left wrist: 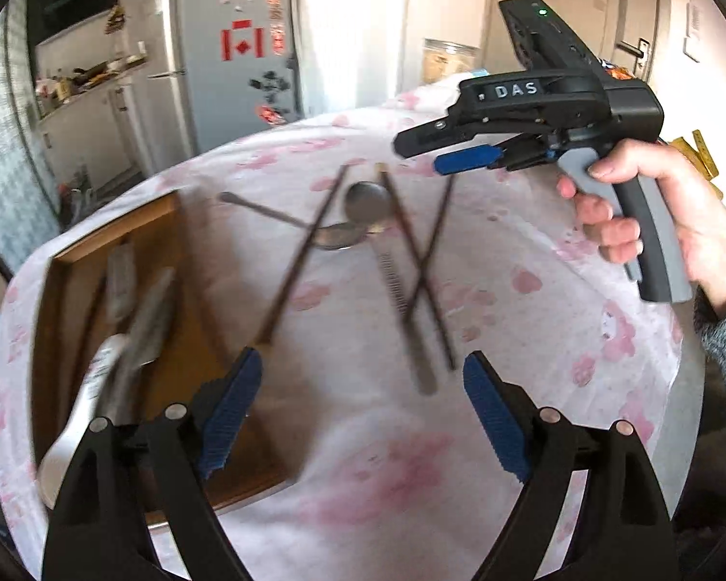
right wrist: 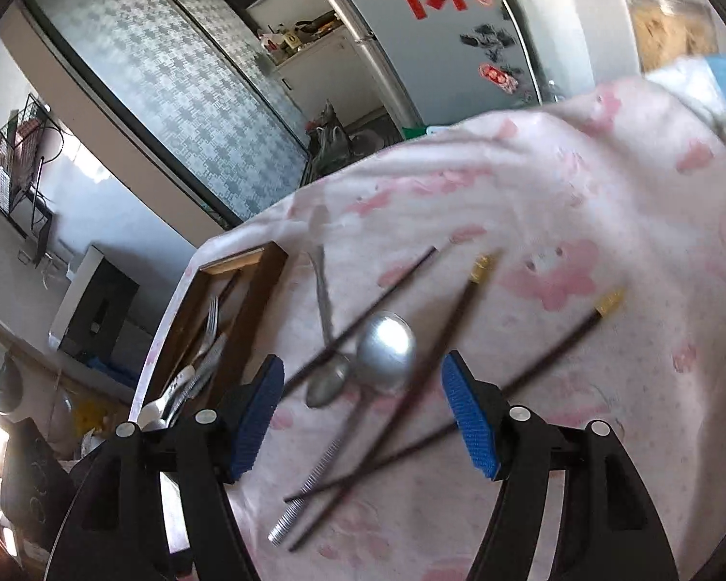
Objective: Organize utensils
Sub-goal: 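Grasp a dark chopstick from the pile with the left gripper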
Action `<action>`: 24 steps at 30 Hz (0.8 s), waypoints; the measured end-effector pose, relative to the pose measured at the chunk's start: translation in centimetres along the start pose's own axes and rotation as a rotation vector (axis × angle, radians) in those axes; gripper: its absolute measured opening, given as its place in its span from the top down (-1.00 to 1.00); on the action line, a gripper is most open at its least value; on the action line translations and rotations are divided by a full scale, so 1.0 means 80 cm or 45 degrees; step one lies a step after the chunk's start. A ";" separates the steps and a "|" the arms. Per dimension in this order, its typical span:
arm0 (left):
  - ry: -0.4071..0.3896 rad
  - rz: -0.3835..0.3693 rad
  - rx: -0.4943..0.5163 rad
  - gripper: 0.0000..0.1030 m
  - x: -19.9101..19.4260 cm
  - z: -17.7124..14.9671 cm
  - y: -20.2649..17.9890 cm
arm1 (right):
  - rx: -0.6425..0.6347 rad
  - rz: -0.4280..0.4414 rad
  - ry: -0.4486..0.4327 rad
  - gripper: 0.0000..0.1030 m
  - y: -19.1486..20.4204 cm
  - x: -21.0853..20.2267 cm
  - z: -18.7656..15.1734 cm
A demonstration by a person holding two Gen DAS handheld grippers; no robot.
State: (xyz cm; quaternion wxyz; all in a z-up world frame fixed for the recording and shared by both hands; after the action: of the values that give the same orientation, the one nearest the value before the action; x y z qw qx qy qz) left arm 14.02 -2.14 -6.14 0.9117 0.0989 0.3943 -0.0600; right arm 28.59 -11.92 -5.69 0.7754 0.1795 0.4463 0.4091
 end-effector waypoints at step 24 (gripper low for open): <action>0.121 -0.156 0.042 0.66 0.080 0.028 -0.047 | 0.145 0.059 -0.036 -0.08 -0.076 -0.030 -0.020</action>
State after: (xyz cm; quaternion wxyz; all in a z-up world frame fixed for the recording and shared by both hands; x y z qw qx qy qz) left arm 19.27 -6.55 -9.78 0.8848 0.0923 0.4414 -0.1176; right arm 29.48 -17.62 -9.16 0.7605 0.2394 0.4534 0.3984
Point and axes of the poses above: each gripper's, at about its wrist camera, not at the fingertips, and x roughly the way its jaws point, y to its left, z to its top, the point moved 6 cm from there along x, roughly the way its jaws point, and after that the axes turned 12 degrees about z, right-handed, at the moved point
